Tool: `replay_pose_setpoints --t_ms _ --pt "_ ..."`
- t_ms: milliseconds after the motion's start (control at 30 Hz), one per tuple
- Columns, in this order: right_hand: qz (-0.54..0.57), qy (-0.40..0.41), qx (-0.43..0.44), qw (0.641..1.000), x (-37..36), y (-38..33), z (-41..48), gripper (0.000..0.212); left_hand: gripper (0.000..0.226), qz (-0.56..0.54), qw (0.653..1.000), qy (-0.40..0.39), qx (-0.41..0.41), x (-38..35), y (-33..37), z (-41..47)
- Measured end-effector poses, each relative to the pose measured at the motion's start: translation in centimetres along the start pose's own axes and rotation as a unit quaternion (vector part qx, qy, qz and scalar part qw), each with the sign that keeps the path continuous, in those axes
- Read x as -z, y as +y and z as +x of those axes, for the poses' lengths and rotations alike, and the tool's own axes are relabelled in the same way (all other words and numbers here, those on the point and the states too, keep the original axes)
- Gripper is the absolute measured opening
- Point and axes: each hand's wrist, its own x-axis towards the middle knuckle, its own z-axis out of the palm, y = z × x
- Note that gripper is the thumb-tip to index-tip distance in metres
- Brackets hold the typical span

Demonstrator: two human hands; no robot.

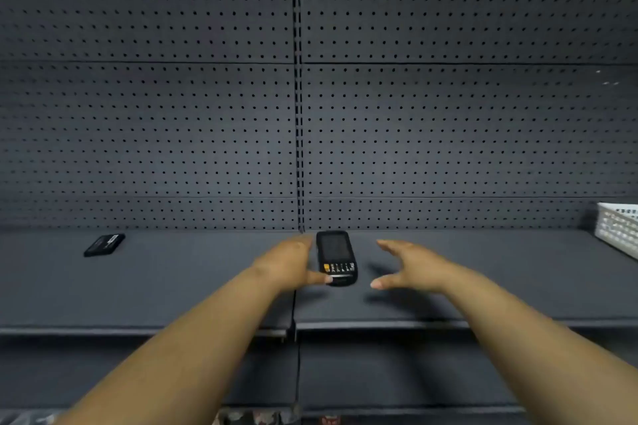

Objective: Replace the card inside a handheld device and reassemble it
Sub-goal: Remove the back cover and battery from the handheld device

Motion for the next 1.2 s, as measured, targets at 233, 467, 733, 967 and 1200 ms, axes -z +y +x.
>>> replay_pose_setpoints --t_ms 233,467,733,967,1200 --pt "0.019 -0.053 -0.061 0.997 -2.0 0.8 6.9 0.102 0.082 0.017 0.997 -0.067 -0.033 -0.9 -2.7 5.5" --pt "-0.002 -0.112 -0.049 0.993 -3.1 1.9 9.8 0.104 0.086 -0.003 0.991 -0.11 -0.078 -2.8 -4.2 8.9" --pt "0.011 -0.111 0.019 0.994 -2.6 2.0 11.0 0.096 0.091 -0.052 0.993 -0.083 -0.073 -3.2 -4.1 9.3" --pt "0.133 -0.09 0.071 0.984 -0.8 0.9 11.5 0.096 0.129 -0.221 0.968 -0.113 -0.039 -4.5 -4.1 10.2" --pt "0.163 -0.119 0.046 0.978 -1.5 -0.5 11.7 0.066 0.092 -0.261 0.959 -0.103 -0.049 -5.6 -4.9 10.4"
